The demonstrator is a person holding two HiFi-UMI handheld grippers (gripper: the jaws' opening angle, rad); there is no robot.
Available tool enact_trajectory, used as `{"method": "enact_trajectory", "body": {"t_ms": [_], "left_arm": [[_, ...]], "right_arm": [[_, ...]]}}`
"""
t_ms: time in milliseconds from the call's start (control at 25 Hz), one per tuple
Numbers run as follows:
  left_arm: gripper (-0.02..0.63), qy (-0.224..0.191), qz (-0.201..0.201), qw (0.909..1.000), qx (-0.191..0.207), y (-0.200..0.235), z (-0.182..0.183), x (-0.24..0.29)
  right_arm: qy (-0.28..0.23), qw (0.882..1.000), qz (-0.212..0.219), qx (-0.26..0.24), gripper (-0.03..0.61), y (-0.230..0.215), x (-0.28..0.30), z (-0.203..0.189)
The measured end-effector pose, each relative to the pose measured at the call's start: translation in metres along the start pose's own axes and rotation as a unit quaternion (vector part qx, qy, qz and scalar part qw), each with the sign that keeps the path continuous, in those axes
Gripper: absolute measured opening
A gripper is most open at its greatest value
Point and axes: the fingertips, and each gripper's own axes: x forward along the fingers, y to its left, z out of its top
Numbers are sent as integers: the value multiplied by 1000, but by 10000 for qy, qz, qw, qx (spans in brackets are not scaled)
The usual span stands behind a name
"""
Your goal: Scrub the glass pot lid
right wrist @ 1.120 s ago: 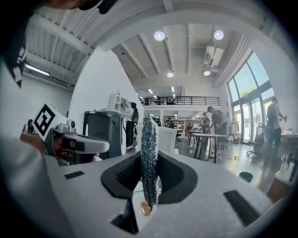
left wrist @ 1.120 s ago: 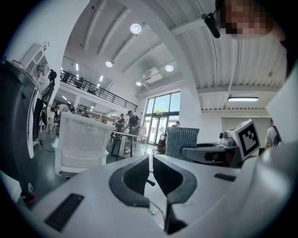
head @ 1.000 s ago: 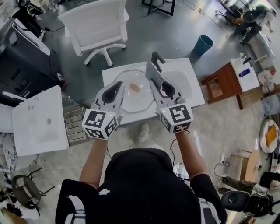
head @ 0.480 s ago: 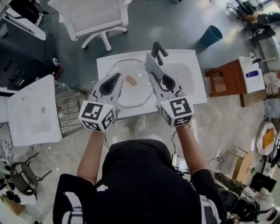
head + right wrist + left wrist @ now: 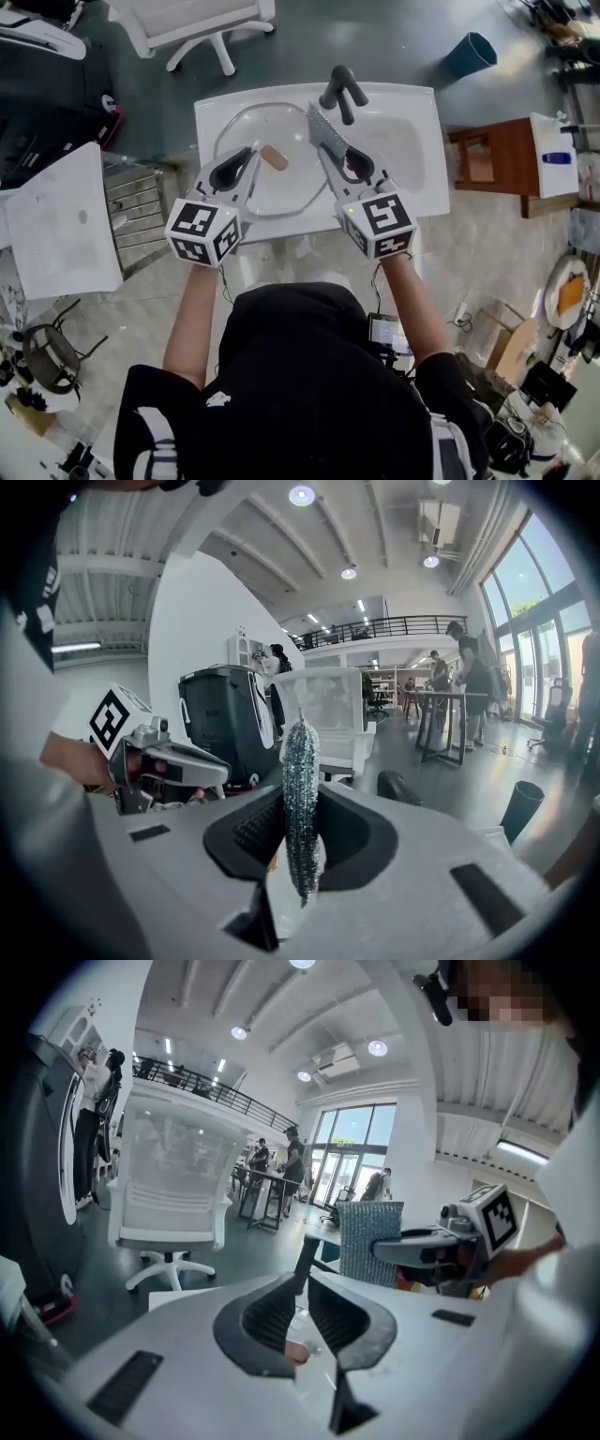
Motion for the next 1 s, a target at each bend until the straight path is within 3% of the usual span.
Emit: {"method": "enact_trajectory", "body": {"t_ms": [360,560,760,1000], "left_arm": [[28,887,240,9958,-38,26,-72,19],[100,1206,106,9926,-7,30,-97,25],[184,1697,-404,9840,374,22,-122,33],[252,2414,-606,9608,1223,25,-153,41]], "right_arm": [[573,9978,317,112,67,-14,29,-49],[742,9963,396,195,67,-17,39,-67],[896,9948,436,211,67,-16,43,-82],[1023,9933,497,217,67,-11,46,-94]]}}
